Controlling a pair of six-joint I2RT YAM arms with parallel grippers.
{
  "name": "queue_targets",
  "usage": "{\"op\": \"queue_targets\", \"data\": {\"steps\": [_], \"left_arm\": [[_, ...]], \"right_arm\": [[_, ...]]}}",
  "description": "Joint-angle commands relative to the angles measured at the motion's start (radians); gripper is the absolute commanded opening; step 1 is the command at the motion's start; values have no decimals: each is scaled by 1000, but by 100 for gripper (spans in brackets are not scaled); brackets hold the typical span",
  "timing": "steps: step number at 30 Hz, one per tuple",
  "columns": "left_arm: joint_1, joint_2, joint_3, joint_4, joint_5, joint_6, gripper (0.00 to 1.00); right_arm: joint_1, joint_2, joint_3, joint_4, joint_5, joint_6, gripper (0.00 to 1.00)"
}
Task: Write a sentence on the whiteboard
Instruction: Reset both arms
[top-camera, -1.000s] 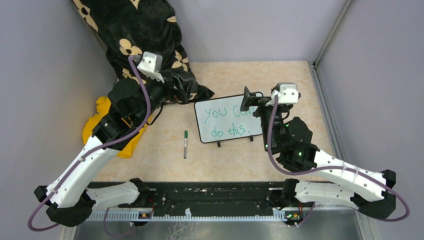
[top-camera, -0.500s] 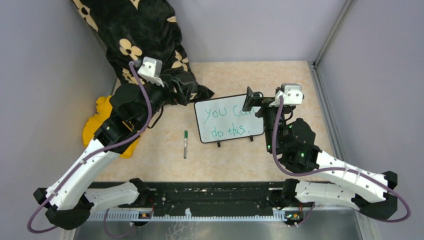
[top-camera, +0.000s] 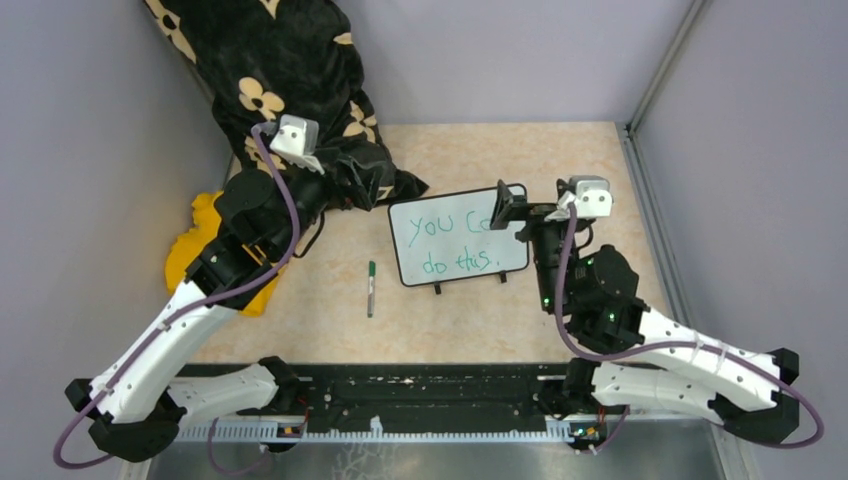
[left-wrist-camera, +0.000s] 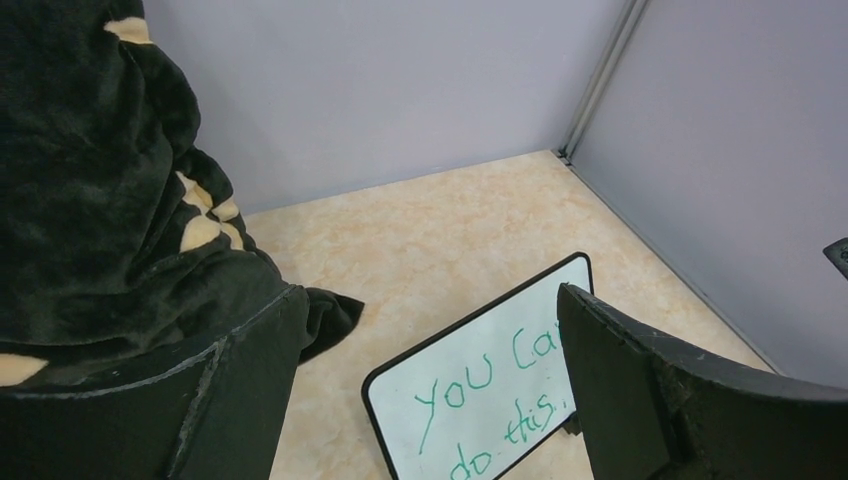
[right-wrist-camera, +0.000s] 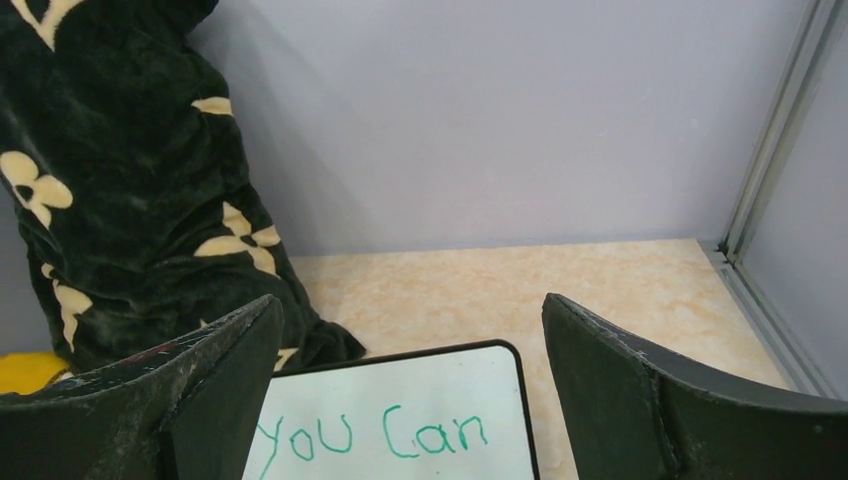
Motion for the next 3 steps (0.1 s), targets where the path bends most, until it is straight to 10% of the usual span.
{"op": "queue_targets", "data": {"steps": [1,3], "left_arm": [[-2,-11,-8,24,-39,-2,99],[-2,-15,-10,21,-57,-6,99]], "right_arm": [[8,-10,0,41,-12,-2,99],[8,-10,-3,41,-12,-2,99]]}}
